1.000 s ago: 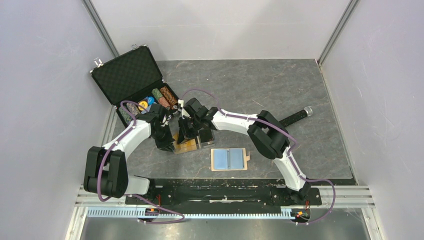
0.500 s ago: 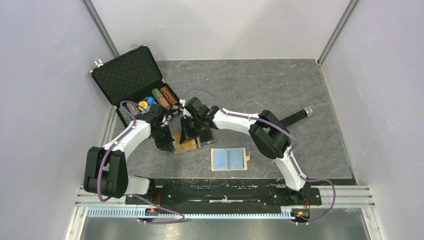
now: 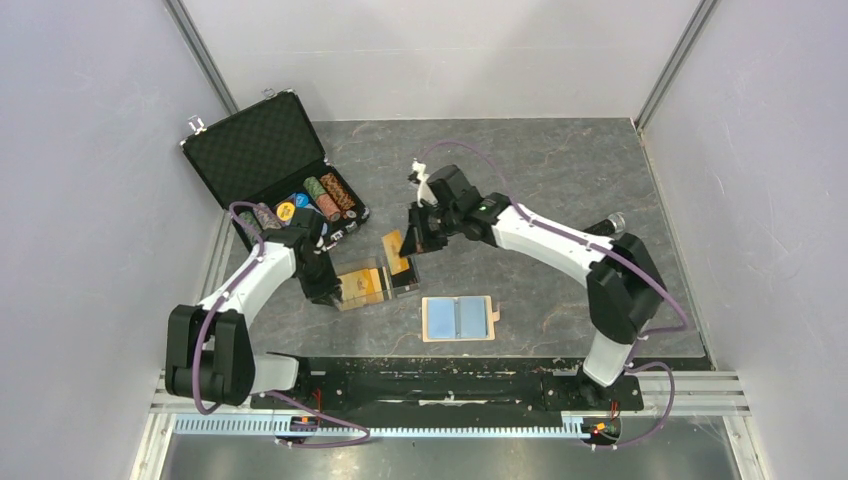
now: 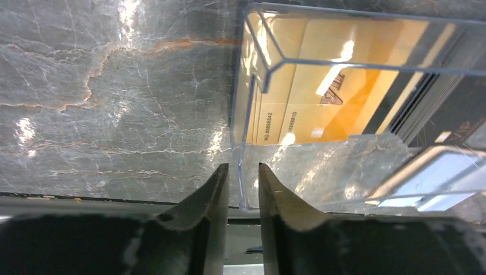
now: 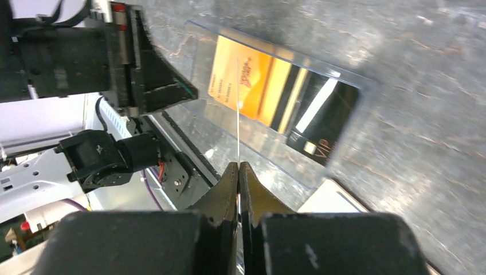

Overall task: Put the credit cards into the card holder
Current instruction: Pick up the credit card from the storage box, then insert the credit card into the card slot.

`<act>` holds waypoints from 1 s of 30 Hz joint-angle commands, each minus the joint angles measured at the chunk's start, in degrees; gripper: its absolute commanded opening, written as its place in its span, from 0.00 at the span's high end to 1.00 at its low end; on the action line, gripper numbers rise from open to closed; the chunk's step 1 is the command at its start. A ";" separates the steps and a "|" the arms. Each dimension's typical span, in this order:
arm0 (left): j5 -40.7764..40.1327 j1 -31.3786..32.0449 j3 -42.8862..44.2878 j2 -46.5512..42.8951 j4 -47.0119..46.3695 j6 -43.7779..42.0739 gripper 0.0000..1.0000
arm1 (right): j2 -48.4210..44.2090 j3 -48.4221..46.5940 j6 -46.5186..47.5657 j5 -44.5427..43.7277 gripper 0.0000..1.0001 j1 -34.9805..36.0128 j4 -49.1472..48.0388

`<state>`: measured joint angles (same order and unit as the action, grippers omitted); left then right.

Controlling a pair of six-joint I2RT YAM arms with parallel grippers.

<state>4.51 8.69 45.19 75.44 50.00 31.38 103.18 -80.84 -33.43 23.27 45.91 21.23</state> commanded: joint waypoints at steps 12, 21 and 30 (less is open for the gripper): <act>15.30 0.73 3.59 -13.59 0.13 -2.48 0.45 | -27.04 29.42 3.25 -0.34 1.00 -11.29 -0.32; 17.75 14.62 -2.82 -15.37 -13.06 9.28 0.51 | -34.61 39.89 -1.04 1.34 1.00 -12.34 -3.00; 9.98 31.16 -4.71 -7.62 -23.40 18.49 0.62 | -36.12 46.93 -4.75 4.41 1.00 -12.35 -7.48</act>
<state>18.11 35.64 41.47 64.64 34.11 42.87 68.05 -35.88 -36.07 25.19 33.85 18.50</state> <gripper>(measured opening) 0.400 0.006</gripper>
